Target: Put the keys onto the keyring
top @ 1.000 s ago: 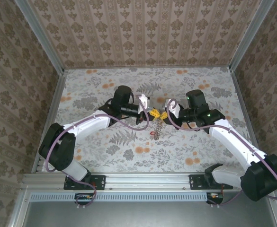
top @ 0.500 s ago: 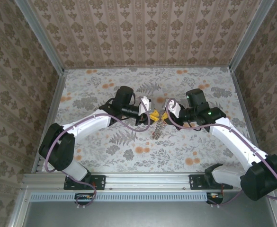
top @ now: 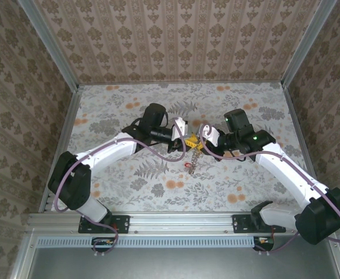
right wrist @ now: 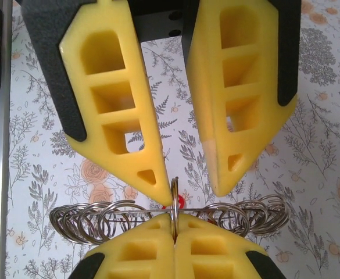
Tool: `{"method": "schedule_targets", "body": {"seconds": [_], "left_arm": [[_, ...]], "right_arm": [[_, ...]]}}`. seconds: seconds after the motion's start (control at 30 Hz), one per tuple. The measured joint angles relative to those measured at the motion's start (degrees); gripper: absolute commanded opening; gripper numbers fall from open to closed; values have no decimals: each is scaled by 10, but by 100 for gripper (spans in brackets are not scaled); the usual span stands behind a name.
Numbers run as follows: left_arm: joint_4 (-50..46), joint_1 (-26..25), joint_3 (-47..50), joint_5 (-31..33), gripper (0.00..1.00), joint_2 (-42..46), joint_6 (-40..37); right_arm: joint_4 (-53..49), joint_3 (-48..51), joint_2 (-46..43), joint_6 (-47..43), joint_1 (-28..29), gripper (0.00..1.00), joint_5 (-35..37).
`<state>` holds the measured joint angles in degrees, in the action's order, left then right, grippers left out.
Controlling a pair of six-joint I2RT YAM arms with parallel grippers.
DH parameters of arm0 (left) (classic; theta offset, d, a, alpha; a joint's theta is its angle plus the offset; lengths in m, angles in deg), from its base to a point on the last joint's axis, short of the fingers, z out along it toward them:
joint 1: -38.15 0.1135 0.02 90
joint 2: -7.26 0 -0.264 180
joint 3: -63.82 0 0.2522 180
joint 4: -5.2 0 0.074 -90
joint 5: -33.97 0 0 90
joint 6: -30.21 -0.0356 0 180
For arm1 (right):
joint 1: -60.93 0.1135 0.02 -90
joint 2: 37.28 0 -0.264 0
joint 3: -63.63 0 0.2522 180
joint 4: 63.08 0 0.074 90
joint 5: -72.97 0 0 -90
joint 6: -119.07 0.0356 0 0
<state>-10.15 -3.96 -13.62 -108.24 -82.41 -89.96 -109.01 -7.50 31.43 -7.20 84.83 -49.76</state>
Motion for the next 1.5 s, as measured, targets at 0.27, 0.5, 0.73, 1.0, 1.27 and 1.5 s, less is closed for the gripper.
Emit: {"method": "schedule_targets", "body": {"seconds": [0.27,0.5,0.73,1.0,1.27,1.5], "left_arm": [[-34,-3,-19,6,17,-9,-17],[-47,-3,-28,-2,0,-11,-27],[53,2,11,-31,0,-11,35],[190,12,71,-44,0,-11,133],[267,17,94,-44,0,-11,178],[180,16,78,-27,23,-11,125]], "right_arm": [[3,0,-1,0,0,0,0],[16,3,-8,4,0,1,9],[90,61,-49,28,-11,12,1],[184,110,-50,67,-30,12,-40],[223,122,-50,95,-50,0,-78],[141,83,-37,66,-50,0,-74]]}}
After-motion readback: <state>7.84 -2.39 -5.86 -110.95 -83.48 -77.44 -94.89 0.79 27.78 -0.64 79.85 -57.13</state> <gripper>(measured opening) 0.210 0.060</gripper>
